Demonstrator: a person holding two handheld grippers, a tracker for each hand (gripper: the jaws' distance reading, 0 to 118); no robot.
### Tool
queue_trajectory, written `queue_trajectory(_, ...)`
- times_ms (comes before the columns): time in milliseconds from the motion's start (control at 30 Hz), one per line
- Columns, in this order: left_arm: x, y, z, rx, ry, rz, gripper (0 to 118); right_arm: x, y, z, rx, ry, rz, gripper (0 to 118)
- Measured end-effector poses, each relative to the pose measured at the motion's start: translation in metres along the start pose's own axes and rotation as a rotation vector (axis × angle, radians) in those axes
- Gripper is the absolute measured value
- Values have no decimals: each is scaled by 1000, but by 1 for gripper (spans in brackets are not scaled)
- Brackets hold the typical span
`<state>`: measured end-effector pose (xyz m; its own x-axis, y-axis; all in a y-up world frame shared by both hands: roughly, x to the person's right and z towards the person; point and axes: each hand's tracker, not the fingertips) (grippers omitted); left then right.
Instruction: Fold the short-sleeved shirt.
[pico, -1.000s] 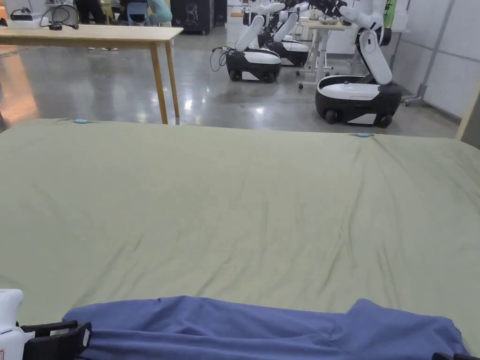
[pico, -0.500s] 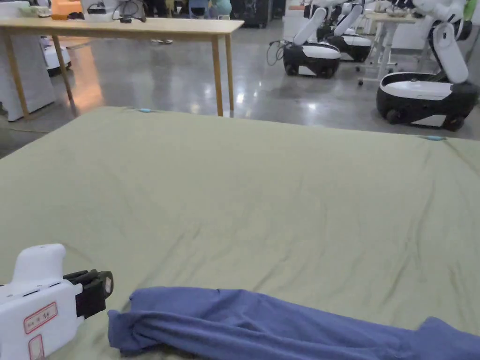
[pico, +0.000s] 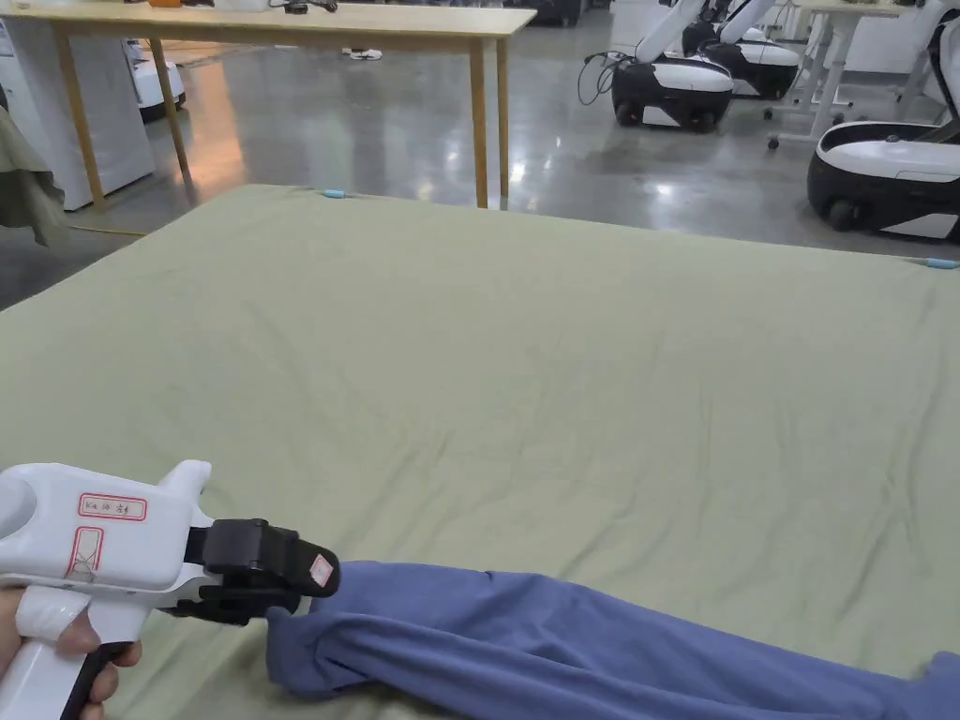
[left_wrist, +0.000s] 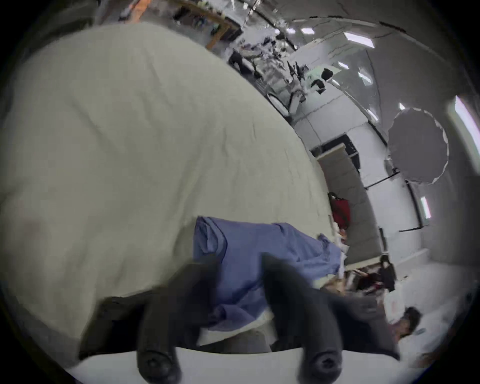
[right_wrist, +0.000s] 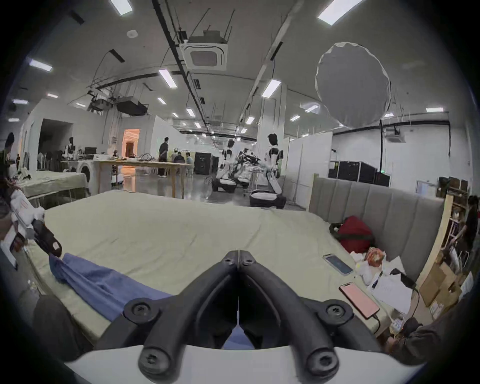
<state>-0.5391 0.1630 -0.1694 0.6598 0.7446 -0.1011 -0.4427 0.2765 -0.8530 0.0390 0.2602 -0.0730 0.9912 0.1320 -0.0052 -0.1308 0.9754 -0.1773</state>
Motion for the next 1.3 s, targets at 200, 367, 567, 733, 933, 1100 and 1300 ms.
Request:
queue_trajectory(200,-16,3,-36,-86,-39,69,109,-3,0,-4,-15,-1,-10,1)
queue_trajectory(367,-12,2,-63,-108,-131,85,109,-2,-1,-10,-39,8,-9,1)
queue_trajectory(567,-2,7,-66,-60,-4,59,6,4,-2,-12,-46,16,-27,1)
queue_trajectory(733,4,11,-43,-60,-49,97,5,10,-3,-11,-47,20,-32,1)
queue_trajectory(933,10,21,36,44,46,126,5,18,-3,-14,-43,43,-46,1)
queue_trajectory(1100,44,14,59,59,84,89,5,20,-4,-16,-33,51,-45,1)
queue_trajectory(1300,130,-2,12,40,138,-69,5,23,-3,-12,-6,28,-50,1)
